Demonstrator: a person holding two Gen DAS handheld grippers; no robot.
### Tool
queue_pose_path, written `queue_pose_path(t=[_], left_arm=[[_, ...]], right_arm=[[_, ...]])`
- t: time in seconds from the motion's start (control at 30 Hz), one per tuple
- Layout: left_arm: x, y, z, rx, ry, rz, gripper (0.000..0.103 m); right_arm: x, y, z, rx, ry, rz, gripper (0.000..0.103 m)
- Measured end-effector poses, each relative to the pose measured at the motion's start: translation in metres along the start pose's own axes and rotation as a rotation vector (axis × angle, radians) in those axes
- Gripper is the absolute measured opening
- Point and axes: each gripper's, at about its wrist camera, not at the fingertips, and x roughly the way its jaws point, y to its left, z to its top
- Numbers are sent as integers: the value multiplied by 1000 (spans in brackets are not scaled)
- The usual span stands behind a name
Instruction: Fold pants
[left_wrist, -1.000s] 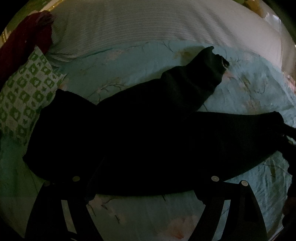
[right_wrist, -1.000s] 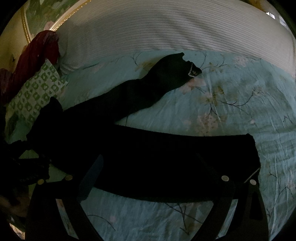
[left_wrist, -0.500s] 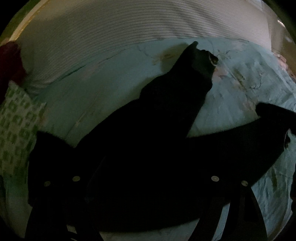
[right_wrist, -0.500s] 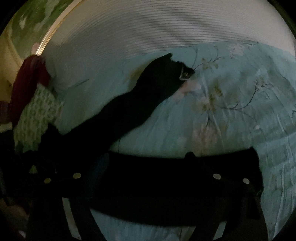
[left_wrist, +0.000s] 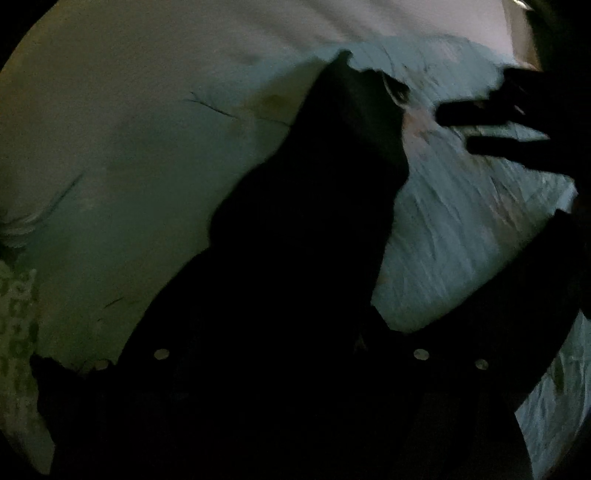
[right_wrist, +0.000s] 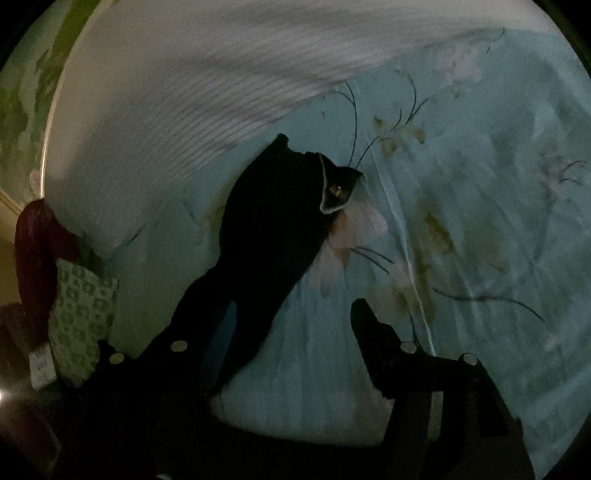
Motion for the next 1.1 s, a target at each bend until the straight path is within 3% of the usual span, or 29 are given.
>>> queue_pose_path(t=[0.23, 0.33, 0.4, 0.43, 0.47, 0.5, 0.53, 0.57, 0.87, 1.1], left_arm=[[25, -1, 3, 118, 70, -44, 77], [31, 1, 4, 140, 83, -69, 74], [33, 3, 4, 145, 87, -84, 66], [33, 4, 5, 150, 86, -93, 58], [33, 5, 6, 154, 83, -93, 45], [32, 7, 6, 160, 78, -87, 38], [31, 9, 6, 168, 70, -65, 24], [29, 14, 5, 168, 70, -64, 19], [-21, 49, 6, 110, -30, -147, 16], [-53, 21, -12, 129, -73, -193, 16]], right_arm=[[34, -14, 17, 91, 39, 30, 62], [46, -18, 22, 129, 51, 42, 57], [48, -22, 27, 155, 41, 61, 36], [48, -26, 28, 170, 39, 77, 28], [46, -29, 29, 185, 36, 80, 12], [41, -30, 30, 191, 22, 86, 7], [35, -30, 30, 190, 7, 91, 7], [29, -29, 30, 190, -7, 94, 6], [-55, -6, 14, 219, -123, 101, 6], [-127, 7, -21, 176, -185, 24, 6]])
